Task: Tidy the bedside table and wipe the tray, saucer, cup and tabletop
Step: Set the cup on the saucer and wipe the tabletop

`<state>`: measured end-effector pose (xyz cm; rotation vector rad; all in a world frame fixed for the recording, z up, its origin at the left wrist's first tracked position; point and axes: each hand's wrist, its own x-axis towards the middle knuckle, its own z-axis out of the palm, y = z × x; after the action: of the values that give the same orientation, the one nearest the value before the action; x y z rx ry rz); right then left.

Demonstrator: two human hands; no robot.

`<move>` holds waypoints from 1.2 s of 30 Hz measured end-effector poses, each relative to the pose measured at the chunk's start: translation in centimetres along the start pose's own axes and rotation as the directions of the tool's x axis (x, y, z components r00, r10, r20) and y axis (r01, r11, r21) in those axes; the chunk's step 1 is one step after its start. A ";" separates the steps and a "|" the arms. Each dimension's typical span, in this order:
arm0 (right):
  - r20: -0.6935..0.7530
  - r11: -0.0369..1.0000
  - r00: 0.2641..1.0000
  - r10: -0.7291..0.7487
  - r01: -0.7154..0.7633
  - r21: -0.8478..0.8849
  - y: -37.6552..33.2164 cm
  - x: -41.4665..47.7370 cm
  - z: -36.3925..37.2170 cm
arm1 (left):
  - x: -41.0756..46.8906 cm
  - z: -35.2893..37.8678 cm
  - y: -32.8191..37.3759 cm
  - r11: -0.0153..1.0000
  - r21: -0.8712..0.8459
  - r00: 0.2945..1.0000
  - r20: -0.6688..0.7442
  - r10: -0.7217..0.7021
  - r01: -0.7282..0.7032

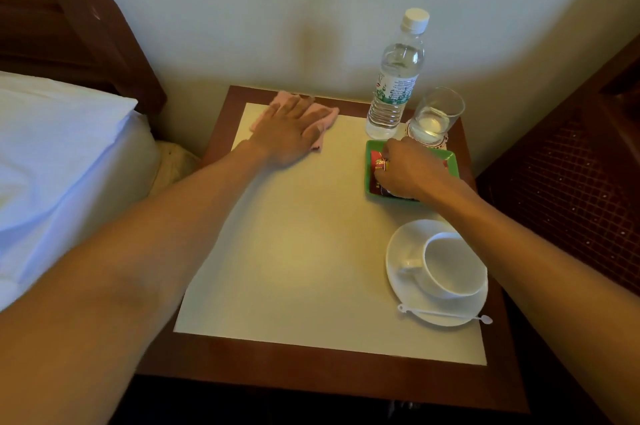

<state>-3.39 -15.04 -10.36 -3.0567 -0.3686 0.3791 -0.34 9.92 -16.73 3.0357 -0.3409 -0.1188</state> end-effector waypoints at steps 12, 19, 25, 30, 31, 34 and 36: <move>-0.242 0.932 0.954 -0.176 0.241 0.271 -9.9 -0.2 1.3 | -17.4 1.2 -3.6 0.998 0.057 0.970 -0.241 0.012 0.002; -0.150 0.964 0.966 -0.211 0.231 0.130 -12.1 -1.8 7.7 | -23.2 1.5 -1.7 0.999 0.036 0.945 -0.327 0.033 -0.022; -0.084 0.950 0.958 -0.274 0.283 0.132 -10.8 -3.2 7.2 | -13.0 1.5 -2.5 0.943 -0.072 0.941 -0.080 -0.330 0.324; -0.149 0.947 0.967 -0.208 0.237 0.218 -6.4 -3.5 0.9 | -8.4 0.1 5.0 0.904 -0.259 0.932 -0.033 -0.360 0.340; -0.181 0.946 0.971 -0.154 0.197 0.256 -5.4 -3.8 -0.3 | -8.8 0.4 6.7 0.921 -0.266 0.953 -0.025 -0.303 0.286; -0.184 0.936 0.983 -0.022 0.085 0.342 -2.7 -5.1 -2.9 | -13.2 1.4 10.3 0.983 -0.169 0.997 -0.008 -0.076 0.074; -0.165 0.930 0.986 -0.003 0.063 0.361 -1.8 -6.3 -3.7 | -18.0 1.7 10.7 0.986 -0.115 0.993 -0.011 0.117 -0.118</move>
<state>-8.82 -14.83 -5.14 -2.6877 -0.3012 0.1701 -20.32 3.44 -16.20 2.8932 -0.4933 -0.1197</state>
